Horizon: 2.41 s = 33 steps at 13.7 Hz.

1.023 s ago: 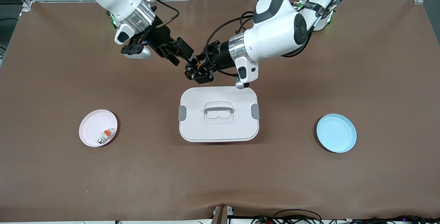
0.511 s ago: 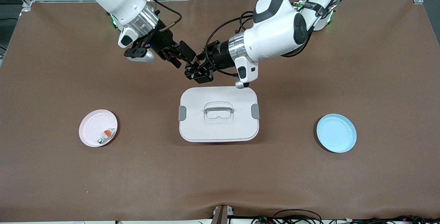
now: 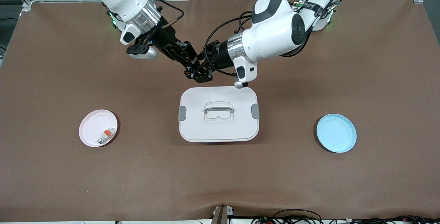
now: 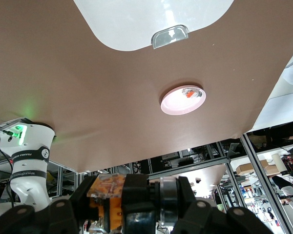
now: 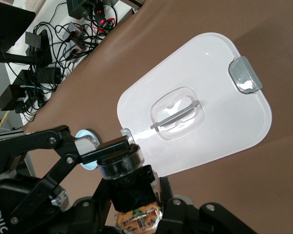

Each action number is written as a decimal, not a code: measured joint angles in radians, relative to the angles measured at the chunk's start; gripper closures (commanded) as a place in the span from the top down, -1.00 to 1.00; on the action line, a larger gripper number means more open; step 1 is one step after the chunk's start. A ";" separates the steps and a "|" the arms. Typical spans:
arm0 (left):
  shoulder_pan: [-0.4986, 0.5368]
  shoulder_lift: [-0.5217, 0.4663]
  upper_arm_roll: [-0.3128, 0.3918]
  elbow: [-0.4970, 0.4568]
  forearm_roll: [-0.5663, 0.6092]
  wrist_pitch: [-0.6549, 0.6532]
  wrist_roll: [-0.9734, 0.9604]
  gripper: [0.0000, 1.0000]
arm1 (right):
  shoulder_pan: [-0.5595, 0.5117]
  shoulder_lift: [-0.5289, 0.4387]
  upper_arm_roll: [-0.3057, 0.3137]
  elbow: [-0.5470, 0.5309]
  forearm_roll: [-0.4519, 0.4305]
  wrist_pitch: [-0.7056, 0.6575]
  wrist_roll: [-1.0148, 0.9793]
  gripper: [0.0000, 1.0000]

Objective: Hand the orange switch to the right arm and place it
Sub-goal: 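Close the right gripper on the switch and open the left gripper, then carry the switch with the right gripper while the left gripper withdraws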

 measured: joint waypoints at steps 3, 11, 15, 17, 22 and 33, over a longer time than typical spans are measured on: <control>0.000 0.000 0.000 0.000 0.000 0.000 0.000 -0.24 | 0.000 0.000 0.000 0.000 -0.001 0.000 0.000 -1.00; 0.000 -0.002 -0.001 0.004 0.020 0.003 0.000 1.00 | 0.001 0.002 0.000 -0.005 -0.002 -0.006 0.013 -1.00; 0.000 -0.007 -0.001 0.012 0.022 0.004 -0.026 1.00 | 0.001 0.007 -0.001 -0.010 -0.003 -0.007 0.017 -1.00; 0.000 -0.010 -0.001 0.013 0.023 0.003 -0.030 1.00 | 0.001 0.007 -0.002 -0.010 -0.011 -0.014 0.000 -1.00; 0.016 -0.047 0.001 0.017 0.070 -0.060 -0.032 1.00 | -0.025 0.007 -0.015 0.030 -0.146 -0.206 -0.327 -1.00; 0.352 -0.170 0.013 0.014 0.453 -0.522 0.064 1.00 | -0.368 0.017 -0.035 0.043 -0.257 -0.465 -1.399 -1.00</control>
